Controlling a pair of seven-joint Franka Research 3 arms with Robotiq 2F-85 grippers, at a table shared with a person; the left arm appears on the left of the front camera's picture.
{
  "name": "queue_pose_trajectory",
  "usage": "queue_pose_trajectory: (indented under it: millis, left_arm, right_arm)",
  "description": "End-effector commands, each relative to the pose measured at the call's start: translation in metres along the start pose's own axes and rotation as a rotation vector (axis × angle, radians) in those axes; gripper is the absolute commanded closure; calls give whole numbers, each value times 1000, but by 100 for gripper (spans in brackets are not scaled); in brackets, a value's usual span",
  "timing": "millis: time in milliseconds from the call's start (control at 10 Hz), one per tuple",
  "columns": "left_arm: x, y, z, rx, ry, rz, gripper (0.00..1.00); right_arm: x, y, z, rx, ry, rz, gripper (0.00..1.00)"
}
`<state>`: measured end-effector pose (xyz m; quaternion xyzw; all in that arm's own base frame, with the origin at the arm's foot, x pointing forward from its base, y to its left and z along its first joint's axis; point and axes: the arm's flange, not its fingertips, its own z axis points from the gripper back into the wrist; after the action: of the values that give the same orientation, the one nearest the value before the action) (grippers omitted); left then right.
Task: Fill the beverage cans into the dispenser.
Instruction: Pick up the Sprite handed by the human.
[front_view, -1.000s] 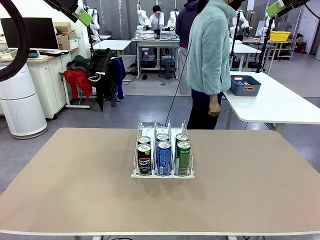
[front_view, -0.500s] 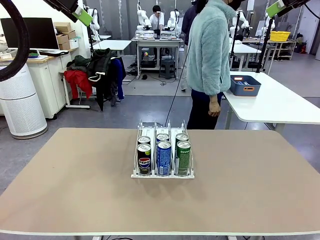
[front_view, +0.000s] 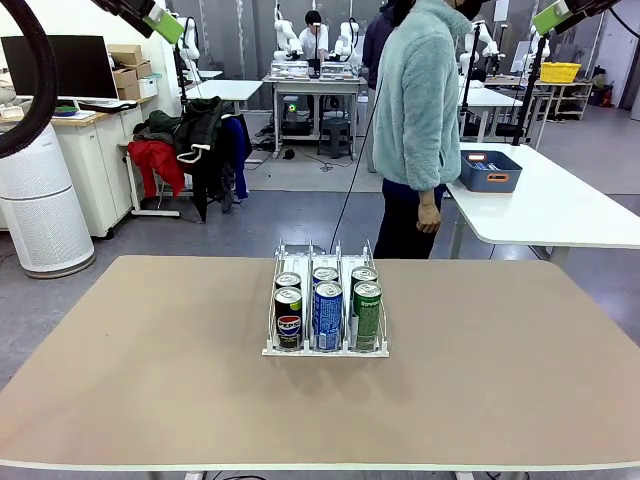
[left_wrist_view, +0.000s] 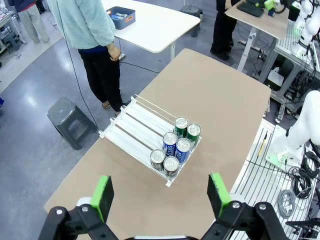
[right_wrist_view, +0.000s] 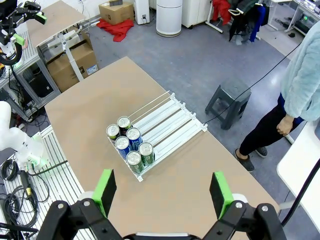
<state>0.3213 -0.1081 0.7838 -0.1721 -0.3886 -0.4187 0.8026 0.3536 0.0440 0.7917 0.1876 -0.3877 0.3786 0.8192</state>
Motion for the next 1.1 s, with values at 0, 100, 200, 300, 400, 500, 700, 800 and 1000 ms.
queue_pose_trajectory:
  millis: [0,100,200,300,400,500,700,800,1000]
  left_arm:
    - [4,2,4,11,-36,54,0]
    - [4,2,5,15,-41,62,0]
    - [4,2,5,20,-42,64,0]
    - [5,1,5,27,-40,66,0]
    - [2,2,3,34,-12,68,0]
    - [5,2,7,23,-30,44,0]
    - [5,2,7,23,-30,44,0]
    - [5,2,7,23,-30,44,0]
    - [5,2,7,23,-30,44,0]
  right_arm:
    - [-1,0,0,-4,-14,-19,0]
    - [-1,0,0,-13,-15,-20,0]
    - [-1,0,0,-13,-16,-20,0]
    - [-1,-1,0,-17,-19,-23,0]
    - [0,-2,-1,-14,-18,-15,0]
    - [-1,-3,2,-10,-2,-7,0]
    - [-1,-3,2,-10,-2,-7,0]
    - [-1,-3,2,-10,-2,-7,0]
    - [-1,-3,2,-10,-2,-7,0]
